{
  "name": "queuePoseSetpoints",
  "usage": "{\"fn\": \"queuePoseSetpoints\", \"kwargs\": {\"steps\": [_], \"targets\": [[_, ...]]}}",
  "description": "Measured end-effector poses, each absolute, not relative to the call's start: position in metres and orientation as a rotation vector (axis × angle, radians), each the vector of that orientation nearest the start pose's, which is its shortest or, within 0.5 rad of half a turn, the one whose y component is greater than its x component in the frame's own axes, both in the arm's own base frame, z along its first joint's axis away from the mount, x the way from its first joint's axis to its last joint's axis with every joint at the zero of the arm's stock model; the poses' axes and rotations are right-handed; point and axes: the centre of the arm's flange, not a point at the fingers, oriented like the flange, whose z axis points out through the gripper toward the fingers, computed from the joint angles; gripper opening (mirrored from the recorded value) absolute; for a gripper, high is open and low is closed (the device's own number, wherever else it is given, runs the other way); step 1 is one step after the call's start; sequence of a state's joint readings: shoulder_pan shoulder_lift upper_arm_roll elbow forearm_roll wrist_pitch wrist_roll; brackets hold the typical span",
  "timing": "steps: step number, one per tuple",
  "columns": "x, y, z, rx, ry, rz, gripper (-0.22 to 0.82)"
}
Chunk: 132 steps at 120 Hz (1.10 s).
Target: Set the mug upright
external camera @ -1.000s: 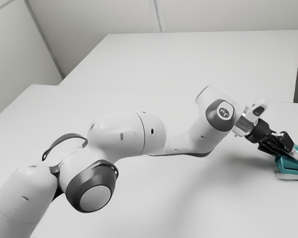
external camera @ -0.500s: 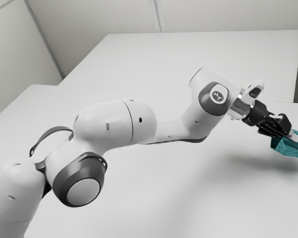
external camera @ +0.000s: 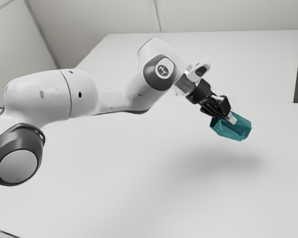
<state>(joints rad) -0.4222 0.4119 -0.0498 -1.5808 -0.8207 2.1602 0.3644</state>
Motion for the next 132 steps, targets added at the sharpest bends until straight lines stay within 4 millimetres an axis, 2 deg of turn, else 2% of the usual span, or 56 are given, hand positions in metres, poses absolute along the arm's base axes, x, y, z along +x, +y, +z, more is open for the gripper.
{"fn": "queuePoseSetpoints", "kwargs": {"steps": [17,30,47,81,108,132], "targets": [[0.602,-0.304,0.461,2.437,-0.553,0.171,-0.18],[0.596,-0.281,0.477,2.534,-0.614,0.146,-0.18],[0.584,-0.238,0.47,2.666,-0.617,0.044,-0.18],[0.549,-0.17,0.466,2.904,-0.605,-0.136,-0.18],[0.528,-0.137,0.455,3.054,-0.577,-0.239,-0.18],[0.509,-0.113,0.436,3.159,-0.523,-0.279,-0.18]]}}
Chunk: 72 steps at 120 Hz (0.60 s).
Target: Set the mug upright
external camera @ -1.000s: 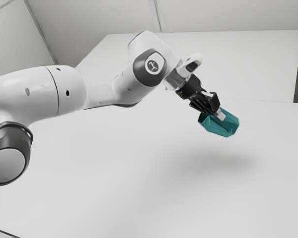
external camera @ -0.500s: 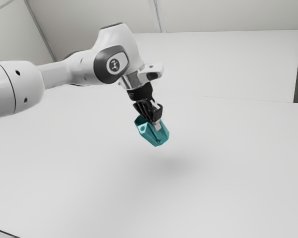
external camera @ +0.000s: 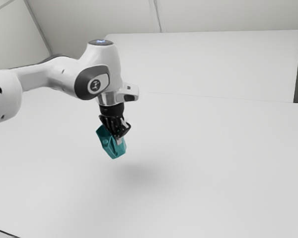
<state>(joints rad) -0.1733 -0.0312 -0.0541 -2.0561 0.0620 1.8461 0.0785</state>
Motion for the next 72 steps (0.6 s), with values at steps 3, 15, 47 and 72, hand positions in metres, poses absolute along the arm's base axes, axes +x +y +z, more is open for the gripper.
{"fn": "queuePoseSetpoints", "kwargs": {"steps": [3,15,47,72], "targets": [[0.508,-0.111,0.434,-3.008,0.492,0.26,-0.18],[0.504,-0.108,0.42,-2.982,0.478,0.23,-0.18],[0.498,-0.113,0.394,-2.965,0.472,0.092,-0.18],[0.499,-0.104,0.382,-2.951,0.443,0.007,-0.18]]}}
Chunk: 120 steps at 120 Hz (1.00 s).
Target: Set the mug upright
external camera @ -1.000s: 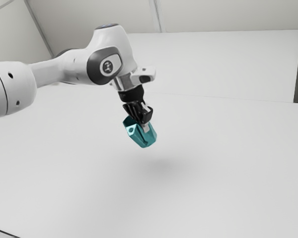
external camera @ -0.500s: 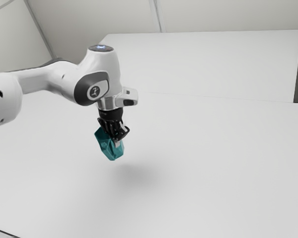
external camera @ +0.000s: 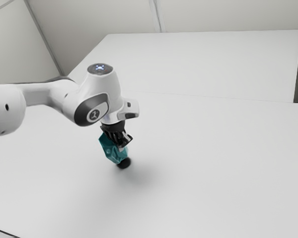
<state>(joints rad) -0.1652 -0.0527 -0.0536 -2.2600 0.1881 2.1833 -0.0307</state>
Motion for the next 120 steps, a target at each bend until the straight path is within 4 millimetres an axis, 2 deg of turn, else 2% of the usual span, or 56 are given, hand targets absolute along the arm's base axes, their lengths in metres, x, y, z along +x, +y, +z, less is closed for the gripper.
{"fn": "queuePoseSetpoints", "kwargs": {"steps": [52,120], "targets": [[0.495,-0.105,0.372,-2.95,0.397,-0.06,-0.18],[0.487,-0.104,0.352,-2.963,0.346,-0.004,-0.16]]}}
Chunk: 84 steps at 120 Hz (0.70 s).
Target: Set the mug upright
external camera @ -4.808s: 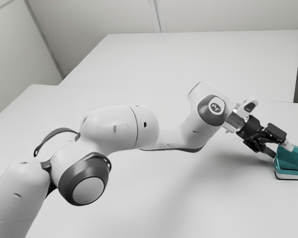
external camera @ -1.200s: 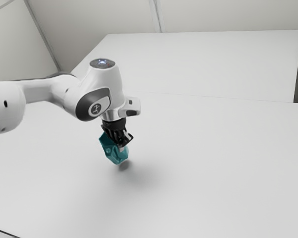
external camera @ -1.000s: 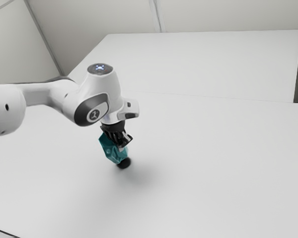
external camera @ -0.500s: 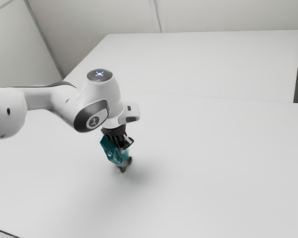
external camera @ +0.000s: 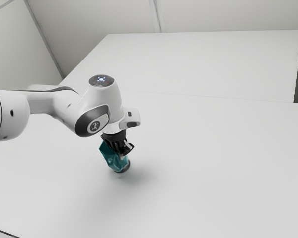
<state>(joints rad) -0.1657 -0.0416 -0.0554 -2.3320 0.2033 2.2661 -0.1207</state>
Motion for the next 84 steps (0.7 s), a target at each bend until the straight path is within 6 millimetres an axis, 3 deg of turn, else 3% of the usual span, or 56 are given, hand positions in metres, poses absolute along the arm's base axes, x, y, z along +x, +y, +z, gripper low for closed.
{"fn": "queuePoseSetpoints", "kwargs": {"steps": [36,64,84], "targets": [[0.487,-0.105,0.361,-2.984,0.33,-0.029,0.05],[0.489,-0.108,0.391,-3.001,0.317,-0.098,0.35],[0.499,-0.112,0.418,-3.052,0.258,-0.08,0.48]]}}
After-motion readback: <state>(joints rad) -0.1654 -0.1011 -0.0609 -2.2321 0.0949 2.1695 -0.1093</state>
